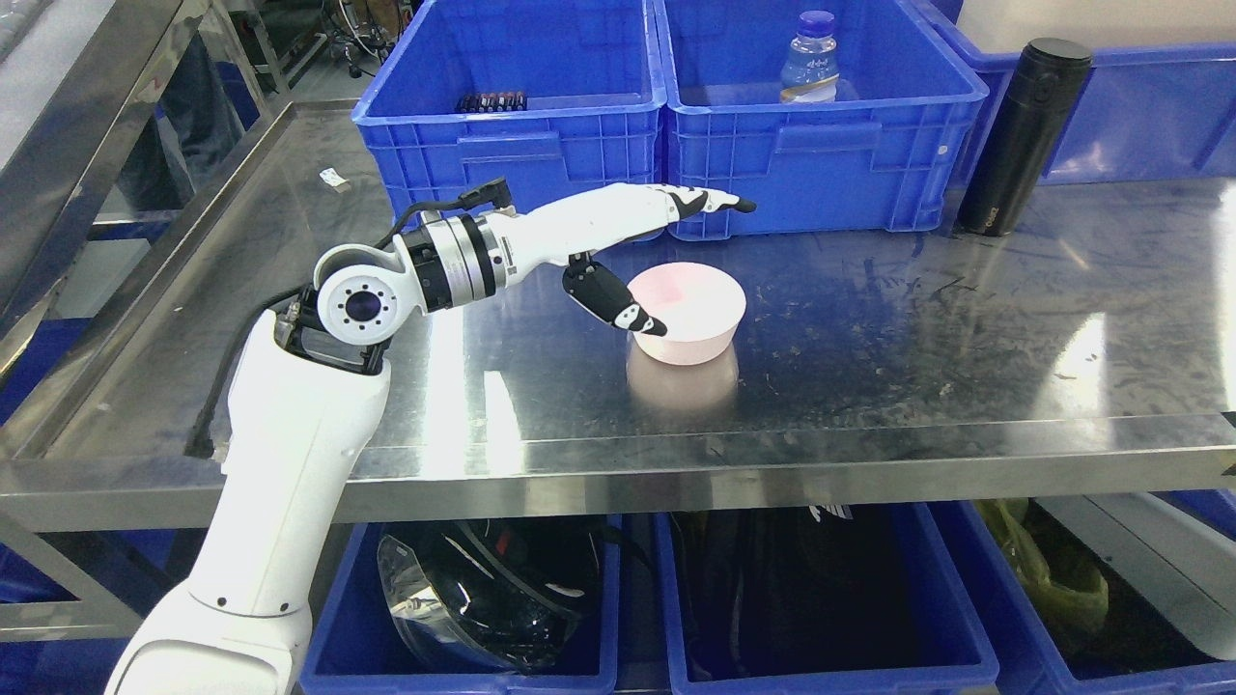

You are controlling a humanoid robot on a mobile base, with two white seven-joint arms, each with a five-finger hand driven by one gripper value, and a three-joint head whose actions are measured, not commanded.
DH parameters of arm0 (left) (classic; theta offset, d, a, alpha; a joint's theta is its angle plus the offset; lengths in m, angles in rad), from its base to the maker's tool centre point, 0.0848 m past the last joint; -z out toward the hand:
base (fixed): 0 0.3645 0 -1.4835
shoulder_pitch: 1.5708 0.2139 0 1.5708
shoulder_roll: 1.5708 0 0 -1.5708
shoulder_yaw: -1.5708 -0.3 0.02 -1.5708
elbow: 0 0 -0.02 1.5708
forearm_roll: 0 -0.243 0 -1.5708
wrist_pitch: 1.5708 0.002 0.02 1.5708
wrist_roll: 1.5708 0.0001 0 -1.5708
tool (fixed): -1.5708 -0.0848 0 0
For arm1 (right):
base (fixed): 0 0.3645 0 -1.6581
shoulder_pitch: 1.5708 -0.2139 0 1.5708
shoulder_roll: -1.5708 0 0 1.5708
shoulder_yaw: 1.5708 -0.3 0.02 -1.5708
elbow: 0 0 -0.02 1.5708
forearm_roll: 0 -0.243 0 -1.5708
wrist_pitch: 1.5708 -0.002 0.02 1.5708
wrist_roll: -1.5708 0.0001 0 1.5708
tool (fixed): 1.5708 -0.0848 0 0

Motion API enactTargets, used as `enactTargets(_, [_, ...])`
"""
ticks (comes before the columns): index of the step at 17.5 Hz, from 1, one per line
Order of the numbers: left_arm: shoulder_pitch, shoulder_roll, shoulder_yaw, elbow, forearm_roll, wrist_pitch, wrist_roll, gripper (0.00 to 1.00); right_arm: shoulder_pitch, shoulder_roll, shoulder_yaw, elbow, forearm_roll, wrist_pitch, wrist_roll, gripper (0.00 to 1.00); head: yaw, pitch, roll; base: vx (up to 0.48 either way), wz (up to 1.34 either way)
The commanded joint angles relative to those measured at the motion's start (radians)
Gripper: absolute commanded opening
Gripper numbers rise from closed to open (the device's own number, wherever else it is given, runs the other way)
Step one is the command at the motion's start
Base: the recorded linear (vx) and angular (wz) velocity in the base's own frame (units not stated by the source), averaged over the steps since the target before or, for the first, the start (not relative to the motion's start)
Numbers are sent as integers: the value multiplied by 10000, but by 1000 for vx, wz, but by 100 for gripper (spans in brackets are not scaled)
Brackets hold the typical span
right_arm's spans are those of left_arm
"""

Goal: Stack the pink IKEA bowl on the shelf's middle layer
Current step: 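Hook the left hand fingers over the pink bowl's rim and grasp it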

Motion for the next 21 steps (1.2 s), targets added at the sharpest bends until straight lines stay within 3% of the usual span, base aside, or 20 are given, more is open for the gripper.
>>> enactTargets(1, [-442,707,-420,28,-837,23,-663,90,46,-175,0,-175,0,-5,-20,100,0,0,0,0,0])
enactTargets(8, [-319,94,-1542,1101,-1496,-39,-973,82,46,-175,0,-175,0,-5,-20,100,0,0,0,0,0])
enactTargets(21, [-411,-351,-1573,2036,-2063,-221,-1203,63,46,-175,0,-175,0,-5,-20,100,0,0,0,0,0])
